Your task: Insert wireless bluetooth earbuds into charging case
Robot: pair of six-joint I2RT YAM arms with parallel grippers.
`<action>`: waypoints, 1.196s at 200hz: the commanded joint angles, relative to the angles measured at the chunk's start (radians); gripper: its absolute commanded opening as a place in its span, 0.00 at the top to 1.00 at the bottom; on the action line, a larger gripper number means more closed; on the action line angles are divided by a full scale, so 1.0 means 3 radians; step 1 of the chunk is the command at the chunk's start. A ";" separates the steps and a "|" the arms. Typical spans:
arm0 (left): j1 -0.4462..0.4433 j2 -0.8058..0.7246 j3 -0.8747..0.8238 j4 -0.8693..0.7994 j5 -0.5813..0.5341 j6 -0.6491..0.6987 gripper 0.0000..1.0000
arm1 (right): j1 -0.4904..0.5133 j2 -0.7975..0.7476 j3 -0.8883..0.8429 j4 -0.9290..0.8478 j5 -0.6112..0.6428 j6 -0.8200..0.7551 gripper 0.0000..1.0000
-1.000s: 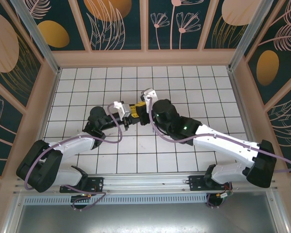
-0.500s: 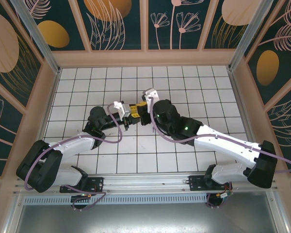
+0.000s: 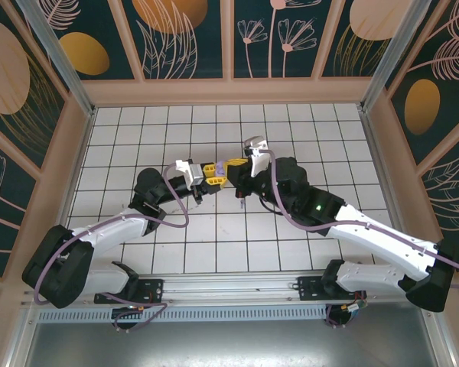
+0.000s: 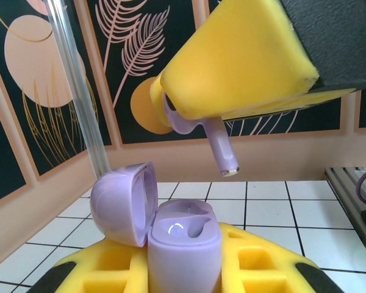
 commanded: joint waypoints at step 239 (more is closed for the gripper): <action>-0.0017 -0.0120 0.0099 0.0094 0.0116 0.0005 1.00 | -0.0010 0.0346 0.0025 -0.0111 0.0063 -0.0149 0.94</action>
